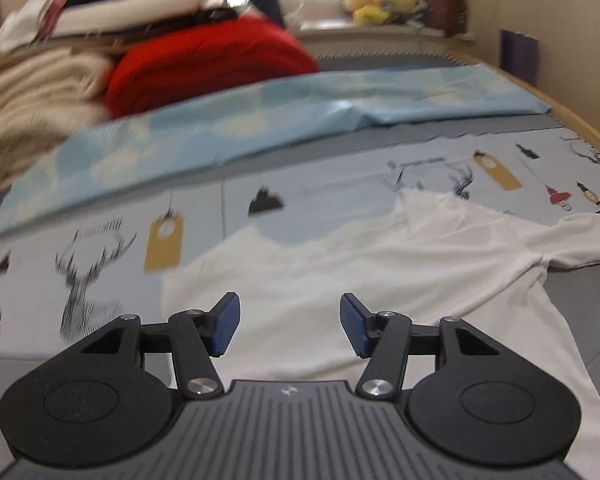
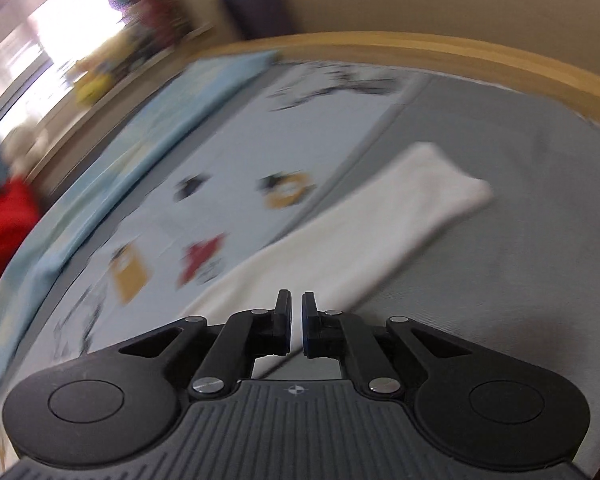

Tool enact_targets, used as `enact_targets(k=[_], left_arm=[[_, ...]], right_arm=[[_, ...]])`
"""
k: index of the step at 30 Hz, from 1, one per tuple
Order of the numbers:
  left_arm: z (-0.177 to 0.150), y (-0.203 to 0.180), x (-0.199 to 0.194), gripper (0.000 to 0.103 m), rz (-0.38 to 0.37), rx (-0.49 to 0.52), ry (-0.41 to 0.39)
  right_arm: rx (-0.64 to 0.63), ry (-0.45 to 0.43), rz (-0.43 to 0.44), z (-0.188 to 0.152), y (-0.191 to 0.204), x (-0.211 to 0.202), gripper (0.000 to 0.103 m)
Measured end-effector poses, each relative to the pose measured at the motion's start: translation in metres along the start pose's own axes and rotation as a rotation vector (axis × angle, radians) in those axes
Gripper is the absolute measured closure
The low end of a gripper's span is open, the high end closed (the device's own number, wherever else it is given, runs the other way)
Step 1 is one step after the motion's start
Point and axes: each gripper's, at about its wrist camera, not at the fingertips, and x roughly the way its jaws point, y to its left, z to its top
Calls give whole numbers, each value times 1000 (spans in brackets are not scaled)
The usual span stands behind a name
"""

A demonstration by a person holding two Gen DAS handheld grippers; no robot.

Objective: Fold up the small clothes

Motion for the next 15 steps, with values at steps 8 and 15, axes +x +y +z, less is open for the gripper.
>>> enact_targets(k=[8,15], left_arm=[[0,6,32,40,12,-99,46],[1,31,30,40,1,-150,72]], right_arm=[[350,-20,-8,12,-84,35,65],[398,-48,20,13,-89,68,62]])
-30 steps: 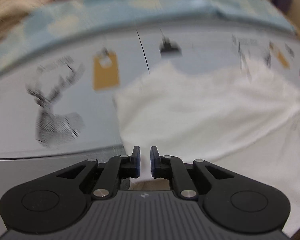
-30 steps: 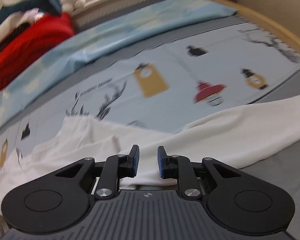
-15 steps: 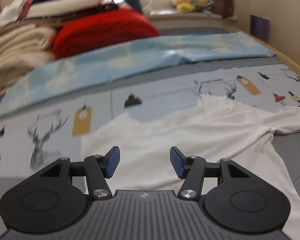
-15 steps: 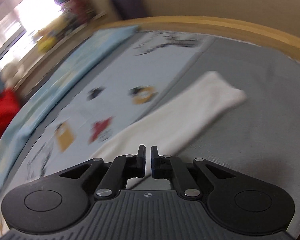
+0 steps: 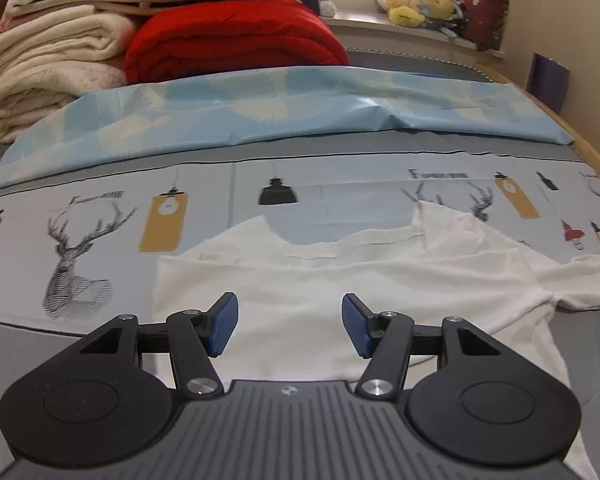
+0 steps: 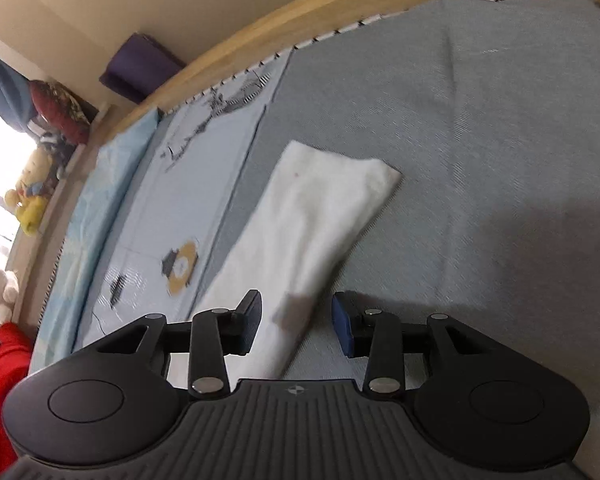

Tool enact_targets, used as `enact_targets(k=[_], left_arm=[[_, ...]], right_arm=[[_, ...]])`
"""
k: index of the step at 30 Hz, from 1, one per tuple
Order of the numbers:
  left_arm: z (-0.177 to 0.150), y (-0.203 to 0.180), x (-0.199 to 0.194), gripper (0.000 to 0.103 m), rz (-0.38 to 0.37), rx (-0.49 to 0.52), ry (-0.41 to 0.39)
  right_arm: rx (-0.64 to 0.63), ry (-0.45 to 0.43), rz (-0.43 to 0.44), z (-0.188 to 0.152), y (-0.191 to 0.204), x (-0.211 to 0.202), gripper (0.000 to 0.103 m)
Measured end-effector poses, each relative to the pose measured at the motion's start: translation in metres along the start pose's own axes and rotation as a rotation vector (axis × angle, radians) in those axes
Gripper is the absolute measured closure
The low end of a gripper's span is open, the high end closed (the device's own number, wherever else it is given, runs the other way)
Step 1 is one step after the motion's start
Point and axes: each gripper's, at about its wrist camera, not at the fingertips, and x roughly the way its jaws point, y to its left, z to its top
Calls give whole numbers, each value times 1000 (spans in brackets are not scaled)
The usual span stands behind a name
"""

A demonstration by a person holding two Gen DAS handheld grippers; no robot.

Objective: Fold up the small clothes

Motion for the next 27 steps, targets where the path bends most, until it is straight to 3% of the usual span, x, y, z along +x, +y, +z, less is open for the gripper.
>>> enact_targets(k=[1,3,4,5,9,13,15,17,20,23,25,27], left_arm=[[-1,3,0,40,7,5,6],[-3,10,0,40,30,20,12],[-4,13,0,40,41,26,14],[-5,18,0,40,50,33,17],[-6,39,-4,40,72,-1,26],[-4,61,-11,40,85,-58,27],[-4,73,-14,40,91,-91,28],[-4,85,-17,40,95,-119,33],[-6,102,-20,40,103,-165,45],[-7,121,-21,40,95,-233,65],[-8,133,-22,40,82,-282,78],[-10,143,-20,40,66,-320,99]], right_arm=[[6,-5,8,1,1,2,62],[11,-15,3,2,4,7,72],[5,-23,-16,1,6,8,94],[0,-34,-51,0,8,9,97],[-56,-140,-170,-10,32,-1,97],[-342,-314,-243,-41,112,-26,98],[-500,-372,-132,-75,164,-48,97],[-659,-372,21,-123,215,-70,97],[-859,-294,296,-211,275,-107,97],[-999,-97,602,-312,317,-143,97],[-1065,134,739,-371,330,-151,95],[-1101,476,752,-428,330,-139,90]])
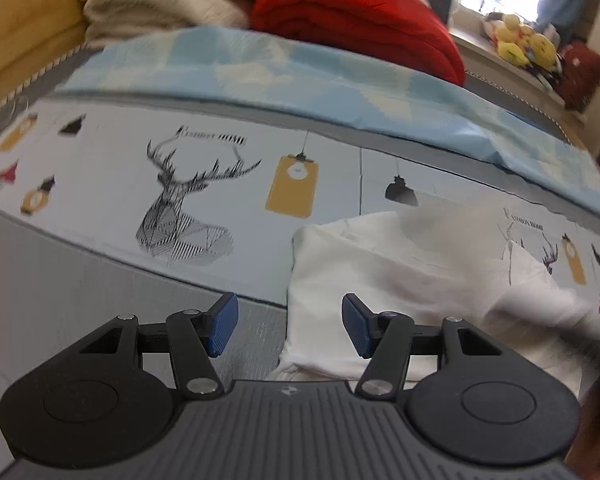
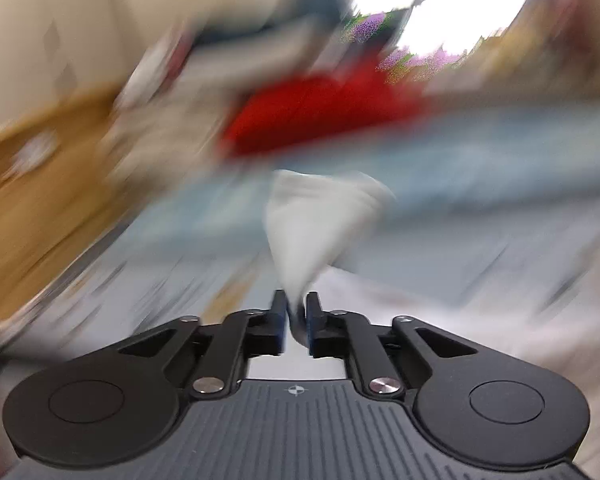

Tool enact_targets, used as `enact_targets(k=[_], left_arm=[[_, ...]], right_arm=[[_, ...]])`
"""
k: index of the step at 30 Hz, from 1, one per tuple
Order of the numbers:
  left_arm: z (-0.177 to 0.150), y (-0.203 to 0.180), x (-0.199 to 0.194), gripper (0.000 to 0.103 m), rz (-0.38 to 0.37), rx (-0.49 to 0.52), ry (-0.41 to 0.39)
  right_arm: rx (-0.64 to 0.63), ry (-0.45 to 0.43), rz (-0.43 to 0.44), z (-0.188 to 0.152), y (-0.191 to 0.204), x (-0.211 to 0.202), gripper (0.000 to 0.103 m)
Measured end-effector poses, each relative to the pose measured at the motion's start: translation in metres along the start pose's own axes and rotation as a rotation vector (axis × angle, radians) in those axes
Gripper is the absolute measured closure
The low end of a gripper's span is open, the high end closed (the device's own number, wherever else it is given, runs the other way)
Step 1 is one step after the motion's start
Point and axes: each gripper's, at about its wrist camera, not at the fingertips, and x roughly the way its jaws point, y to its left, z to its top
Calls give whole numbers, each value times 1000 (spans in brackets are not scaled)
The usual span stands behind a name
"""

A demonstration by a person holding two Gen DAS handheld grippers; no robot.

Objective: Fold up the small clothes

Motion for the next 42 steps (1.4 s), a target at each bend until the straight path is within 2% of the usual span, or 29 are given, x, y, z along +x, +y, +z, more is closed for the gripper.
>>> enact_targets(k=[1,3,4,6,8,9,10,12,14,16,18,20,21,22,26,27,28,29,30,31,32,34,36,37,38,39,40,41,42], left_arm=[[0,2,1,40,-6,-11,7],[0,8,2,40,-19,-25,16],[0,8,2,40,-25,-27,16],[0,10,3,42,-55,-34,11],[-3,12,10,55,-90,-45,4],[-5,12,17,72,-101,-49,22],[-7,12,24,85,-115,-57,36],[-13,14,40,86,-139,-85,71],[-15,15,52,86,-150,-109,95],[-17,15,65,86,-159,-129,117],[-17,16,78,84,-162,-171,161],[-19,16,89,72,-191,-192,188],[-22,15,97,64,-167,-194,222],[-22,14,101,64,-147,-191,242],[-25,5,111,65,-136,-142,265],[-25,1,112,71,-133,-120,266],[-25,-3,111,93,-130,-95,261],[-25,-6,110,103,-126,-67,253],[-24,-9,106,103,-120,-41,231],[-21,-10,101,103,-118,-26,199],[-18,-11,96,103,-121,-21,165],[-11,-9,83,103,-135,-29,111],[-10,-3,82,103,-115,-38,125],[-13,-1,85,103,-109,-39,149],[-16,0,90,103,-79,-36,182],[-18,2,93,103,-17,-21,200],[-17,3,92,103,10,-18,188],[-15,5,87,103,4,-29,155],[-12,7,79,103,-40,-55,114]], right_arm=[[27,103,15,-13,8,17,90],[54,281,-20,-31,17,38,90],[63,342,-59,-35,19,41,90],[63,381,-139,-32,23,31,86],[93,364,-232,-17,16,12,82],[133,338,-263,-8,5,-1,80],[189,300,-280,-1,-6,-15,77],[274,205,-291,1,-30,-44,77],[331,111,-345,-3,-59,-67,76],[414,81,-437,-4,-89,-77,76],[492,19,-452,1,-118,-89,76],[522,-41,-492,10,-144,-99,76],[528,-69,-510,12,-156,-104,76],[546,-84,-529,13,-167,-107,76],[674,-62,-516,0,-203,-97,75],[695,-38,-503,-3,-210,-90,75],[711,-16,-486,-8,-215,-82,75],[725,10,-468,-14,-217,-75,76],[734,44,-472,-19,-219,-69,76],[736,82,-513,-23,-216,-66,78],[739,108,-545,-26,-217,-64,84],[744,124,-574,-27,-216,-67,87],[709,161,-619,-27,-212,-69,88],[692,185,-668,-29,-211,-71,85],[693,199,-701,-33,-214,-74,75],[710,207,-717,-38,-218,-77,75],[726,214,-744,-40,-220,-80,75],[730,182,-771,-40,-219,-86,75],[728,125,-768,-39,-216,-94,75]])
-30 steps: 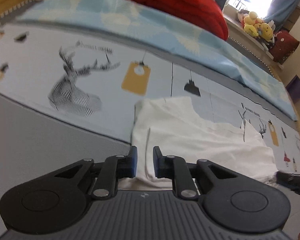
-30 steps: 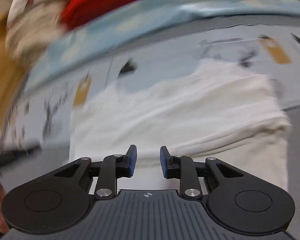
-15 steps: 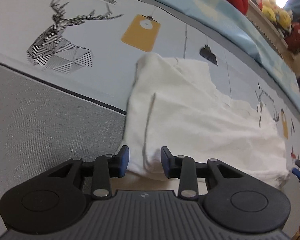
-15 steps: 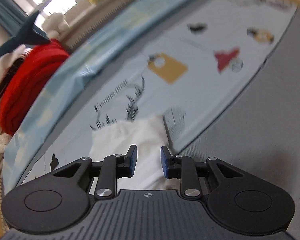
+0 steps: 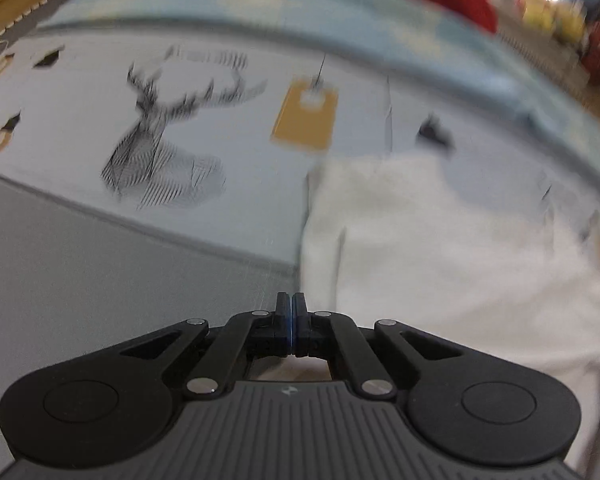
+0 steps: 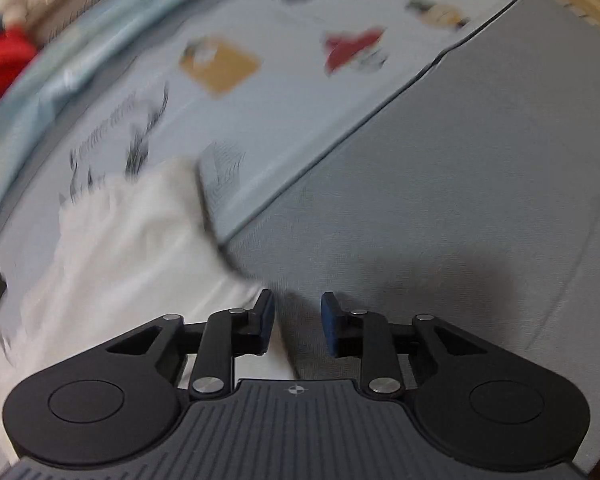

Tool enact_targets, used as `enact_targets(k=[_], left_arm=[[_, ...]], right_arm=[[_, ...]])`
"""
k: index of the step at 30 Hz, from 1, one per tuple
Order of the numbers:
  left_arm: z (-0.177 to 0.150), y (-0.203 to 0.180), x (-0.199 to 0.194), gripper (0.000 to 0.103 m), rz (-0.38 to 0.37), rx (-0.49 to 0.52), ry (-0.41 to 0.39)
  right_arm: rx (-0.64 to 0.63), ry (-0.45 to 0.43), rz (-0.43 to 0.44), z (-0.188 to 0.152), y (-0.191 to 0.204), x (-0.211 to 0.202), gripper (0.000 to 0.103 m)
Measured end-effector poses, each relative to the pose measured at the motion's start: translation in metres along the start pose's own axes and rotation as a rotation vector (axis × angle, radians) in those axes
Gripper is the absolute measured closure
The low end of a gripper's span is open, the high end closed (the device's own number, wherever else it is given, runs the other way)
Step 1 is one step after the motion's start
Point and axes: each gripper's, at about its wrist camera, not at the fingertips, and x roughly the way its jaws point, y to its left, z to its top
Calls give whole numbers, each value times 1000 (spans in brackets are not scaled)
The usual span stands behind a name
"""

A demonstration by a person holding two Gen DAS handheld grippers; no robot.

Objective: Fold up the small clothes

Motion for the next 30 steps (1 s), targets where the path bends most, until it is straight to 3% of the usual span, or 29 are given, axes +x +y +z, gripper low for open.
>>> enact_targets(k=[3,4,6,7,9,10,12,14,16,18,19,20,22,25,30], left_arm=[[2,-3,-12,103,-157,-31,-47],[0,-5,-9,102,-188,-27,-26],[-7,-12,8,98,-228,-12,69],[-12,-16,17,92,-205,11,118],[-22,-21,38,93,-76,92,212],[-23,-20,41,92,-50,102,218],[-16,-15,33,92,-80,55,177],[-10,-13,26,90,-119,40,122],[-11,-13,33,87,-91,57,148],[-19,-14,48,87,-20,93,229],[-20,-14,48,87,-23,95,226],[-18,-14,44,87,-25,94,209],[-14,-16,21,87,-29,119,117],[-12,-17,-19,86,-48,163,-33],[-23,-19,-96,86,-71,223,-110]], right_arm=[[-17,-125,163,3,9,-23,75],[-32,-135,227,2,12,-26,75],[-62,-68,331,2,21,-13,75],[-67,-21,324,0,22,-4,75],[-87,97,157,-10,19,22,75],[-89,128,92,-13,16,30,72],[-55,115,103,-13,12,26,70],[-66,44,151,-10,18,11,68],[-111,-28,193,-7,24,2,68],[-133,34,152,-6,24,16,68],[-118,93,91,-7,19,29,66],[-81,133,59,-9,12,37,59],[-7,127,67,-6,1,30,59],[-56,-9,50,-5,4,-14,60],[-147,-137,186,-1,-2,-95,60]])
